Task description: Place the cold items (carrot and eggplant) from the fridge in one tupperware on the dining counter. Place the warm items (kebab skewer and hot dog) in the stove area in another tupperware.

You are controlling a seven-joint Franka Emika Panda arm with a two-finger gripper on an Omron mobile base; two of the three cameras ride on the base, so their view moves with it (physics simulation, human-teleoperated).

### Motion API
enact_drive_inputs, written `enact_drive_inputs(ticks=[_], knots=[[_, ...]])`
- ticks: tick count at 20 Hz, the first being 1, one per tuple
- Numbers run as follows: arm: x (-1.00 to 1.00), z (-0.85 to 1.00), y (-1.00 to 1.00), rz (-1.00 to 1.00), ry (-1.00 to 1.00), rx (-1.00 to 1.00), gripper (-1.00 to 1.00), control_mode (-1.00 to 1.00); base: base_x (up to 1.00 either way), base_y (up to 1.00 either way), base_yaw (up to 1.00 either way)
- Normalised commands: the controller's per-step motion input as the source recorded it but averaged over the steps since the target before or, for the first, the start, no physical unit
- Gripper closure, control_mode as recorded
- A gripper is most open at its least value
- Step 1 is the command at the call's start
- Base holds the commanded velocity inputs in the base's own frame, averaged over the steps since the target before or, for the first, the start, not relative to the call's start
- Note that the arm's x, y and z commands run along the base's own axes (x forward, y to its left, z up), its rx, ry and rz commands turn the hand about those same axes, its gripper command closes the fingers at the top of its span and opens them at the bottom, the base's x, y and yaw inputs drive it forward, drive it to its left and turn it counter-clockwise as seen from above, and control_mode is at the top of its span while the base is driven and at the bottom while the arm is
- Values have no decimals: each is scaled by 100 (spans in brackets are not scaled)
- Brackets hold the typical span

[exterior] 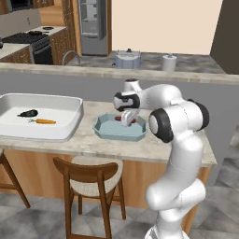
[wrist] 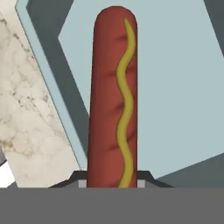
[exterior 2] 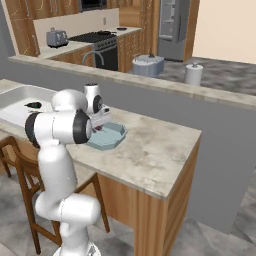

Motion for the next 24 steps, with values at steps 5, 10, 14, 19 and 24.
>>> enact_drive_inputs(ticks=[5,10,14,19,24], knots=[[62,-44,0,0,2,0,100,-100,0,0,0],[33,-46,5,0,0,-2,100,-100,0,0,0],[35,-38,8,0,0,0,100,-100,0,0,0],[33,-36,10,0,0,0,-100,-100,0,0,0],[25,-31,4,0,0,-1,-100,-100,0,0,0]])
